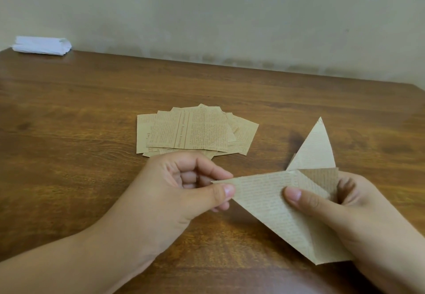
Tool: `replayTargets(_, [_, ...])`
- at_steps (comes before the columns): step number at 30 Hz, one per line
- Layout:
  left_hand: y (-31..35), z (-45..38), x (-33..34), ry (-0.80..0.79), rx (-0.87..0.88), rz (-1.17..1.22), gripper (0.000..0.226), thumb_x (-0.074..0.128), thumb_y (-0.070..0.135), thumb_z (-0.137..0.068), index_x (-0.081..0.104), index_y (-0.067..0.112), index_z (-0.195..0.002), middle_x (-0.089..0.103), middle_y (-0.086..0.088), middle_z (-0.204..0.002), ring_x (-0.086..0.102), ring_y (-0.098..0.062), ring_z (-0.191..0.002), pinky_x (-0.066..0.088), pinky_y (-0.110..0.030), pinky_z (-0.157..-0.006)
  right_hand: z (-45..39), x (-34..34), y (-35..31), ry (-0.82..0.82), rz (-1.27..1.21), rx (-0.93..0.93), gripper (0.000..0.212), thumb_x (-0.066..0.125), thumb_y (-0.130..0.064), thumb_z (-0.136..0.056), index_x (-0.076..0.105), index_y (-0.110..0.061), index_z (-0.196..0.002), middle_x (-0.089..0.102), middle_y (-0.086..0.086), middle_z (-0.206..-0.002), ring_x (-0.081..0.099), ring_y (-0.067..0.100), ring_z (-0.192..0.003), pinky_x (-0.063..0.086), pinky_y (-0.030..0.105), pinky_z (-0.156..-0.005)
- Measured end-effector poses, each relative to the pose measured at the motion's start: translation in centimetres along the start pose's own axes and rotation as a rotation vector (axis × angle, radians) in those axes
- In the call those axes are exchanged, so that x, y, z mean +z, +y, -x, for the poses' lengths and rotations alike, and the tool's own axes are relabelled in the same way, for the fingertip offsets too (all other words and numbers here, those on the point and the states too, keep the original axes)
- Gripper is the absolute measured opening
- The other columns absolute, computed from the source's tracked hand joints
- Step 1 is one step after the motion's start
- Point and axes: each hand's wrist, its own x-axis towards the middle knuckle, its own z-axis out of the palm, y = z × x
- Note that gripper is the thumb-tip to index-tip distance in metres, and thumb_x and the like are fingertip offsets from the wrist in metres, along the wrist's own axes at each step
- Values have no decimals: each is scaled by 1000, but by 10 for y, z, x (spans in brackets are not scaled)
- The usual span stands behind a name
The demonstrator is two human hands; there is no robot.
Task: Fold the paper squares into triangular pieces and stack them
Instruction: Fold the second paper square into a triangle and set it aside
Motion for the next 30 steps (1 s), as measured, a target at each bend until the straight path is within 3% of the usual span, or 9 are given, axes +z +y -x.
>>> replayTargets(4, [-1,-2,1,24,-21,21,16,73,6,-47,73,6,-63,64,-12,-55,62,-15,-48,50,-16,-49,2,0,-1,6,0,0,23,76,-30,-64,77,-15,-81,75,11,-82,72,21,-69,52,21,-54])
replayTargets(9, [-5,-4,0,21,-40,-39,25,88,-2,-43,73,9,-61,64,-13,-55,62,-15,-48,50,-16,-49,1,0,1,37,47,-5,19,71,-27,-67,77,-17,-82,75,9,-82,72,22,-72,56,26,-59])
replayTargets(12, [-6,-4,-1,12,-46,-69,20,87,2,-49,73,10,-62,65,-14,-54,62,-15,-48,49,-16,-48,1,0,0,71,98,17,12,81,-28,-70,77,-19,-78,75,6,-78,72,20,-69,54,24,-57])
replayTargets(15, [-7,-4,-1,5,-57,-55,11,73,9,-53,74,10,-64,66,-15,-57,64,-17,-51,49,-16,-48,2,0,-1,104,142,36,10,73,-27,-69,77,-19,-74,75,4,-74,72,17,-66,52,20,-54])
replayTargets(18, [-8,-4,-2,5,-43,-53,14,68,10,-55,74,11,-67,67,-17,-59,65,-18,-52,50,-16,-49,2,-2,0,114,217,28,13,71,-30,-70,76,-20,-77,75,2,-75,72,18,-70,54,25,-61])
replayTargets(24, [-10,-3,-2,-7,-10,-131,18,66,-4,-72,73,12,-70,68,-14,-61,66,-16,-55,50,-16,-51,2,-3,1,104,251,9,17,70,-33,-69,76,-20,-79,75,3,-78,72,22,-74,55,33,-69])
replayTargets(27, [-10,-4,-7,-92,-67,-233,26,69,-2,-75,72,24,-76,68,-10,-61,69,-15,-61,52,-21,-58,1,-5,1,73,293,42,16,71,-32,-72,76,-22,-83,76,0,-81,73,19,-77,56,37,-76])
replayTargets(30, [-9,-2,-12,-188,8,-525,27,73,14,-75,68,39,-83,69,4,-64,66,-9,-64,52,-22,-67,0,-4,-4,0,356,109,16,72,-29,-76,77,-19,-87,76,0,-86,72,20,-83,54,45,-87])
